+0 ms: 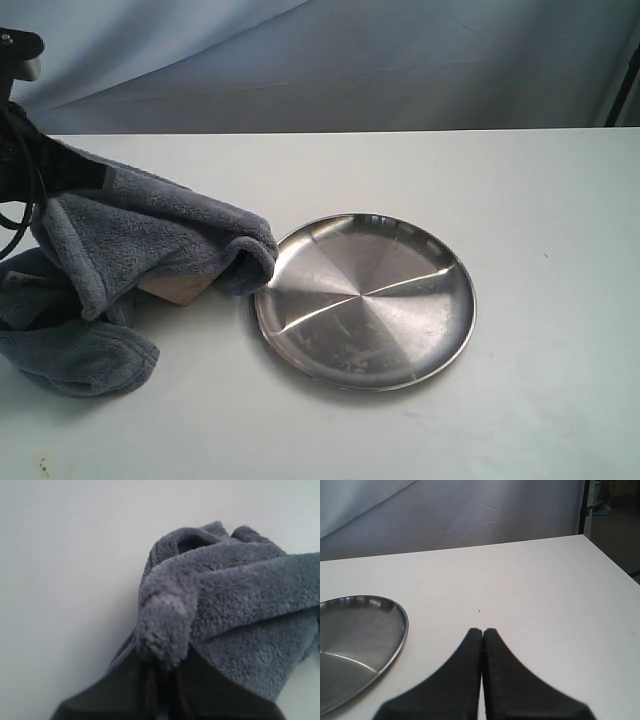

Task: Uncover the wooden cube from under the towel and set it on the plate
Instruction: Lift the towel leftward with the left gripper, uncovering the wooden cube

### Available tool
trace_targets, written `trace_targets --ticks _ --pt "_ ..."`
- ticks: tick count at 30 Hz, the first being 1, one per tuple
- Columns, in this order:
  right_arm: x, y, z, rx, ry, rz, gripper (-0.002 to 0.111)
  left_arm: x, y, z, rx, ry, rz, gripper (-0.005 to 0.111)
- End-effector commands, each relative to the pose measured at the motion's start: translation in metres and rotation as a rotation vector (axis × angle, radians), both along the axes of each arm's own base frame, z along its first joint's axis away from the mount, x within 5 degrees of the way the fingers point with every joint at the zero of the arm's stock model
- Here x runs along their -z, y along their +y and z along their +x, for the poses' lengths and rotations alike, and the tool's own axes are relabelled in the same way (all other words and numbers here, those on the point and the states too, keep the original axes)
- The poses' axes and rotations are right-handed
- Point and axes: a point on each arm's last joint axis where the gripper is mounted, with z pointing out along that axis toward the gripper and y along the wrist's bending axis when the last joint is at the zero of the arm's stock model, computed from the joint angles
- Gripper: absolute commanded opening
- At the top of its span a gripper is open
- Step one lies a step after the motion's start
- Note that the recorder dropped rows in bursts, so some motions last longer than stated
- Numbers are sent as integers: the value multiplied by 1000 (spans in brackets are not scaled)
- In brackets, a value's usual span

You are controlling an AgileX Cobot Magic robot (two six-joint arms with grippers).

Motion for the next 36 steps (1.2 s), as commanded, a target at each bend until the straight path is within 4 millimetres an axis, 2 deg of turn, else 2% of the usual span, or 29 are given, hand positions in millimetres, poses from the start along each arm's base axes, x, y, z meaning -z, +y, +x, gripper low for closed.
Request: trace_targets --ticks 1,10,21,28,36 --pt "2 0 0 -5 6 9 3 -4 -2 6 31 -80 -17 0" --pt "2 0 0 -5 6 9 3 -12 0 9 1 -156 -67 0" --pt "2 0 0 -5 6 9 3 -50 4 8 -33 -291 -94 0" --pt "2 0 0 -5 6 9 3 -50 8 7 -59 -266 -49 0" --pt "2 0 0 -5 6 9 3 -60 22 14 -184 -404 -46 0"
